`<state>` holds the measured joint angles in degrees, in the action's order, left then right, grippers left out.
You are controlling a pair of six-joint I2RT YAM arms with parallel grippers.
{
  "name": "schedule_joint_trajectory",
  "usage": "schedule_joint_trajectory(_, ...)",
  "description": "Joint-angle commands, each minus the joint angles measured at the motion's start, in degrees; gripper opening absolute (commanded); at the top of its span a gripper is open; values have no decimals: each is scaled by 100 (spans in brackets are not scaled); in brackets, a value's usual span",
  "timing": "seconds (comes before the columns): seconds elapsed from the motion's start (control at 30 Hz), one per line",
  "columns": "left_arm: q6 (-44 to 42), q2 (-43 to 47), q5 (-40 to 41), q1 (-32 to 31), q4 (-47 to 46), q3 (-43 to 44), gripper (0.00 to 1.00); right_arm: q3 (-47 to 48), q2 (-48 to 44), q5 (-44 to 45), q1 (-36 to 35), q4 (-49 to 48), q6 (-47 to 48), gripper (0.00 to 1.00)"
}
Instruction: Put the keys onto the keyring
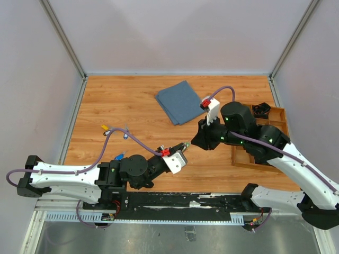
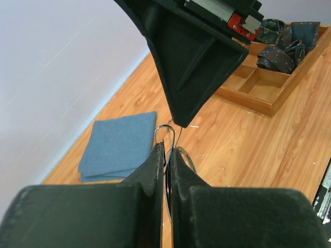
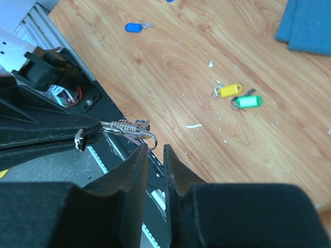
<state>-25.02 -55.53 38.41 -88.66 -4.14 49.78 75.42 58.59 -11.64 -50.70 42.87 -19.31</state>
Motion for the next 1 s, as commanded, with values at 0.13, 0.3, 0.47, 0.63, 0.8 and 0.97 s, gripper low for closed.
schedule_joint_trajectory(0.13,1,61,43,11,-190,6,1,640,-186,800,-86,833,423,22)
schedule_joint_trajectory(0.3,5,42,63,15,-192,5,1,592,-379,534,-86,591,584,30)
schedule_joint_trajectory(0.47,5,10,99,15,-177,19,1,346,-555,-39,-82,3,546,33)
schedule_joint_trajectory(0.63,-20,-68,183,7,-132,47,0,-21,-730,-731,-81,-843,214,36)
schedule_joint_trajectory(0.8,-45,-154,192,9,-58,90,1,-214,-624,-1410,-83,-1339,-208,38)
schedule_joint_trajectory(0.97,-76,-169,180,15,-51,115,0,-183,-493,-1282,-86,-1199,-225,37)
